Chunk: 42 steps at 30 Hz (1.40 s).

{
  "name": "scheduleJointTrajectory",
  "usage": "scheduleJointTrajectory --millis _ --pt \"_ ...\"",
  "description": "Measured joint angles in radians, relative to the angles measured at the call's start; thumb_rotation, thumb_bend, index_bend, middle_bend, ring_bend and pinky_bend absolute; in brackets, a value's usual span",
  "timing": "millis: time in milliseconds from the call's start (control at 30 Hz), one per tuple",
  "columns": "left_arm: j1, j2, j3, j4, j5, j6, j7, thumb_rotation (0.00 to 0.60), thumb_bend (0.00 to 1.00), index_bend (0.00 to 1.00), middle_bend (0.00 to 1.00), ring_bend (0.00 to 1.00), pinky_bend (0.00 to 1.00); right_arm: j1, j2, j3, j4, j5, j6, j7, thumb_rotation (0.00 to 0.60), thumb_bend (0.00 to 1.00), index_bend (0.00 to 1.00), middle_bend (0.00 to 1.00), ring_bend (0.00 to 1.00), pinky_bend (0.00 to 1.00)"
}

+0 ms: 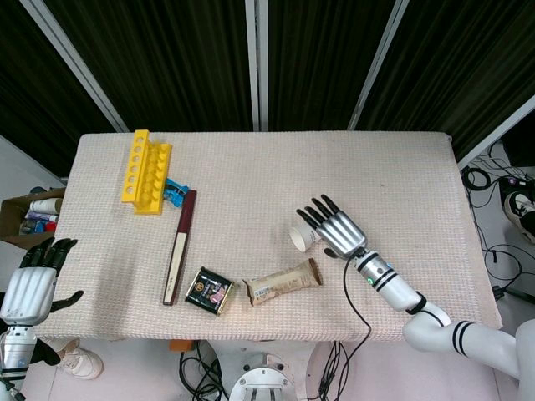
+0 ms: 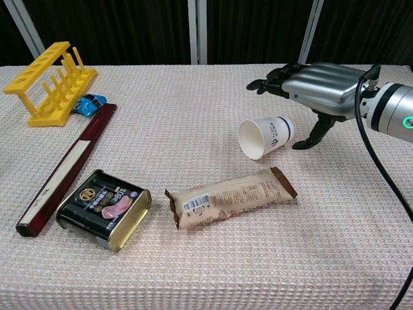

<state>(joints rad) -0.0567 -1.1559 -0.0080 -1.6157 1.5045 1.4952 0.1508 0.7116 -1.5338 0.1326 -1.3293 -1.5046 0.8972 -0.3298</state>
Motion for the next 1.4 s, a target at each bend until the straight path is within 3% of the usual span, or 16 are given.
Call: scheduleJointTrajectory --millis 500,633,767,900,1100,1300,1400 --pt "0.013 0.012 -0.002 -0.015 -0.004 0.016 0.002 0.6 0.02 0.15 0.16 0.09 0.17 0.072 -0.112 -0.014 0.125 0.033 -0.063 -0.096 0.6 0.08 0.02 0.19 0.0 0.06" --pt "0.015 0.009 -0.002 -0.007 -0.01 0.013 -0.011 0.6 0.02 0.16 0.16 0.09 0.17 0.095 -0.173 -0.007 0.18 0.041 -0.067 -0.097 0.6 0.18 0.18 0.27 0.01 0.08" --pt "0.023 0.004 0.001 0.009 -0.015 0.015 -0.028 0.6 0.02 0.16 0.16 0.09 0.17 0.101 -0.202 -0.005 0.213 0.027 -0.039 -0.028 0.6 0.27 0.35 0.33 0.09 0.12" --pt "0.033 -0.003 0.001 0.027 -0.024 0.024 -0.048 0.6 0.02 0.17 0.16 0.09 0.17 0.094 -0.216 -0.003 0.244 0.01 0.009 0.127 0.6 0.29 0.4 0.34 0.11 0.13" --pt "0.031 -0.017 -0.001 0.043 -0.035 0.006 -0.065 0.6 0.02 0.17 0.16 0.09 0.17 0.062 -0.255 0.005 0.338 -0.007 0.12 0.497 0.6 0.29 0.42 0.36 0.14 0.16" --pt "0.017 -0.028 -0.007 0.049 -0.034 -0.009 -0.06 0.6 0.02 0.17 0.15 0.09 0.17 0.035 -0.332 0.018 0.512 -0.013 0.218 0.912 0.6 0.29 0.42 0.33 0.14 0.16" --pt "0.014 -0.031 -0.009 0.048 -0.034 -0.013 -0.055 0.6 0.02 0.17 0.15 0.09 0.17 0.027 -0.391 0.024 0.634 -0.01 0.245 1.091 0.6 0.29 0.36 0.29 0.13 0.16"
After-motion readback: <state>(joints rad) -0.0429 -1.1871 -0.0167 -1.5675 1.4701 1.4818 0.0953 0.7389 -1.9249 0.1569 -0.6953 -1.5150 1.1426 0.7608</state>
